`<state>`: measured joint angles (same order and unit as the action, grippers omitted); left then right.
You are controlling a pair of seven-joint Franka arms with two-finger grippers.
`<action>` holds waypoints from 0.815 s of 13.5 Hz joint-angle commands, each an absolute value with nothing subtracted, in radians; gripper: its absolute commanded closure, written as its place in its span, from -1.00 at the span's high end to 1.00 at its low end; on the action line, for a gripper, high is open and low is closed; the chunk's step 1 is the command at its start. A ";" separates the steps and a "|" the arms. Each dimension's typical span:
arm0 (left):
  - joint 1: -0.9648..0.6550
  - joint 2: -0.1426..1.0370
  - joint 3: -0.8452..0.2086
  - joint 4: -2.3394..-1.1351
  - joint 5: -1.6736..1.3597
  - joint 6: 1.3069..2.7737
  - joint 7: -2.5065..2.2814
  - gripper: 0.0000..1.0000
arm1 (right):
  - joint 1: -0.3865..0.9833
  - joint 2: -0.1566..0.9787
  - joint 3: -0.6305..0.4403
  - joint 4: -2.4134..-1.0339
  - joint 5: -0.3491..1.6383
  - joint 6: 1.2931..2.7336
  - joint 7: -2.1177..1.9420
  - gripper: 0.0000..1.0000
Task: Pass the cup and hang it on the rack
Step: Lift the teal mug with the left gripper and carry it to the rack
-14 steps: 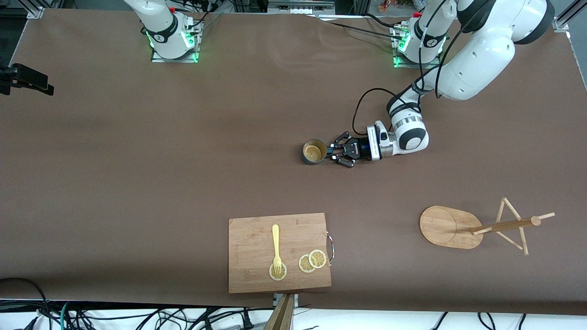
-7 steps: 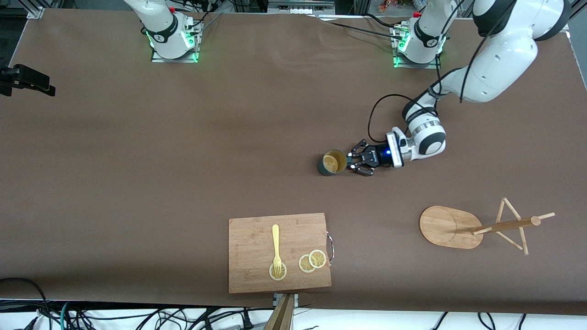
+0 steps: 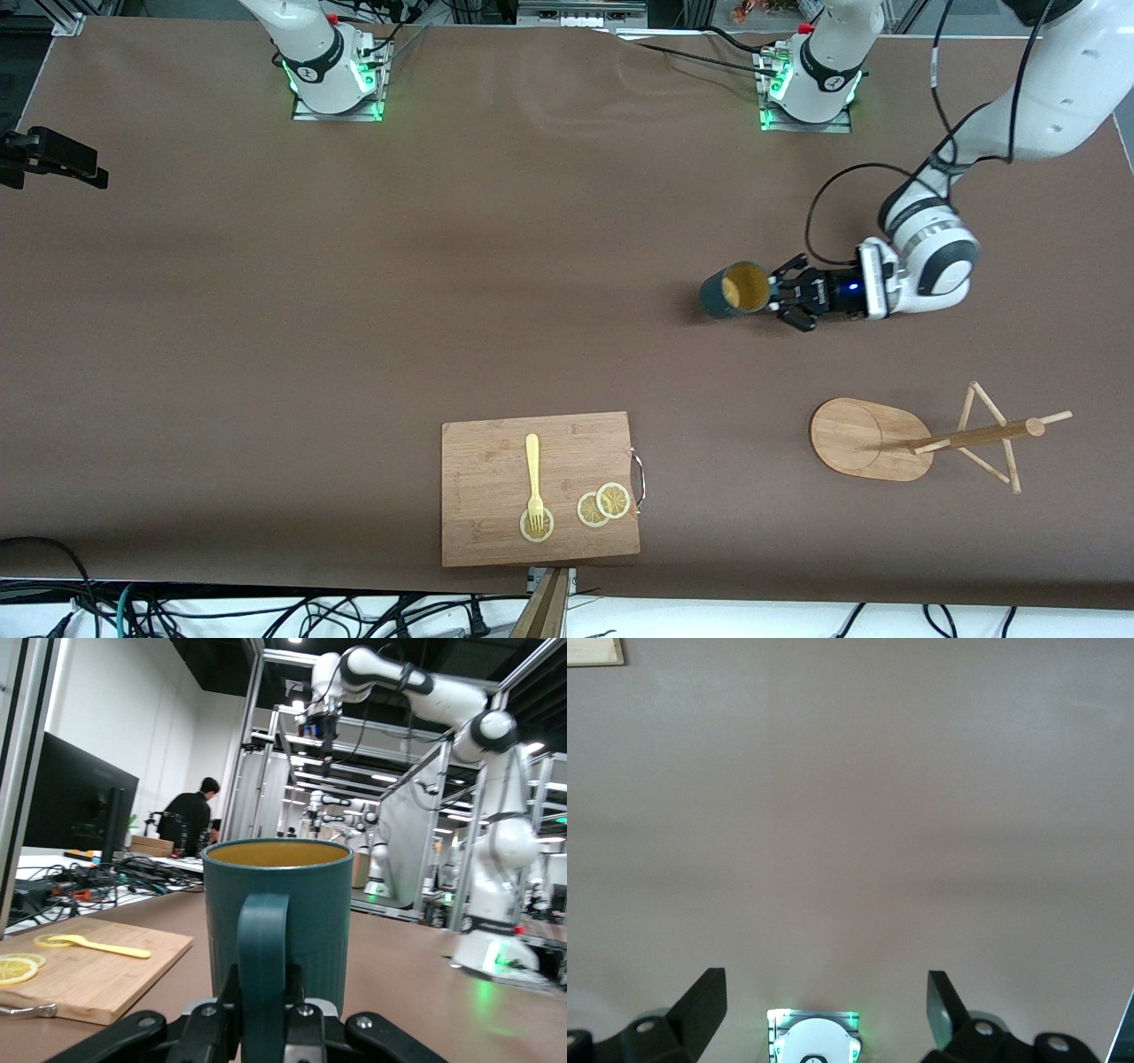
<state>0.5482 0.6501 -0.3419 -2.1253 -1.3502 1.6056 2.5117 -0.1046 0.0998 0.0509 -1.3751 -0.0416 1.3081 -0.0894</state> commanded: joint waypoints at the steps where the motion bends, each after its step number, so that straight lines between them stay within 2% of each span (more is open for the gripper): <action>1: 0.684 0.542 -0.351 -2.172 -1.188 1.507 2.369 -1.00 | -0.110 0.095 0.054 -1.382 -0.034 1.318 -0.103 1.00; 6: 0.853 0.470 -0.348 -2.160 -1.017 1.368 2.052 -1.00 | -0.112 0.095 0.052 -1.382 -0.034 1.318 -0.103 1.00; 11: 0.957 0.417 -0.347 -2.116 -0.969 1.327 1.651 -1.00 | -0.109 0.095 0.054 -1.382 -0.032 1.318 -0.101 1.00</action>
